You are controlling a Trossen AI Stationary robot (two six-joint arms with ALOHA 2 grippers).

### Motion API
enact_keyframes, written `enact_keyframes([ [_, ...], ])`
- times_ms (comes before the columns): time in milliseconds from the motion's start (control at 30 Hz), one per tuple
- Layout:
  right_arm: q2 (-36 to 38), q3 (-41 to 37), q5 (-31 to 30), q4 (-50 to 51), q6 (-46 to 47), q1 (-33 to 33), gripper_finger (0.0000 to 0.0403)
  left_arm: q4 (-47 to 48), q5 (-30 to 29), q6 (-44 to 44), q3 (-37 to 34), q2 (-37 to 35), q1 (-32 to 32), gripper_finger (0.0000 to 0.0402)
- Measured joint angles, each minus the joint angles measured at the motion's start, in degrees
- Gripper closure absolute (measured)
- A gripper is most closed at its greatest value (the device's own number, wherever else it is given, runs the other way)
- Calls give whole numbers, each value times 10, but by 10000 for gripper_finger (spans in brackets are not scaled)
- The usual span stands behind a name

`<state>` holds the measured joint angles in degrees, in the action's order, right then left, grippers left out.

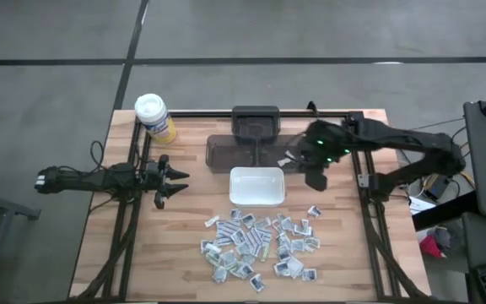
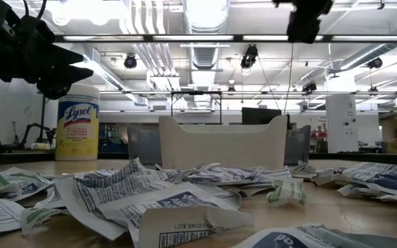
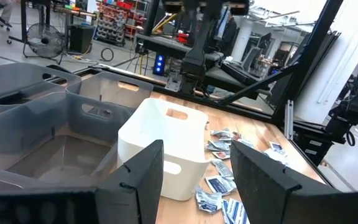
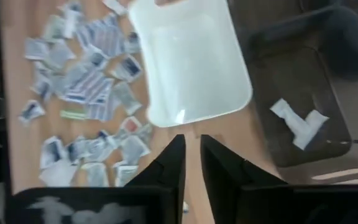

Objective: Pick & Place First Aid Supplies
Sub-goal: Put the green bandage into the bottom right black bin

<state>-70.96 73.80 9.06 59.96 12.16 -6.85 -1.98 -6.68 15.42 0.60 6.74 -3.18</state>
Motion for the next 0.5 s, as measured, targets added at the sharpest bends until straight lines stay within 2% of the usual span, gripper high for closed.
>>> enact_keyframes([
  [133,67,-55,0,-68,41,37,383,0,0,0,0,0,0,218],
  [300,144,-154,0,-215,79,93,394,0,0,0,0,0,0,218],
  [500,181,-268,1,-418,119,165,394,-1,0,0,0,0,0,218],
])
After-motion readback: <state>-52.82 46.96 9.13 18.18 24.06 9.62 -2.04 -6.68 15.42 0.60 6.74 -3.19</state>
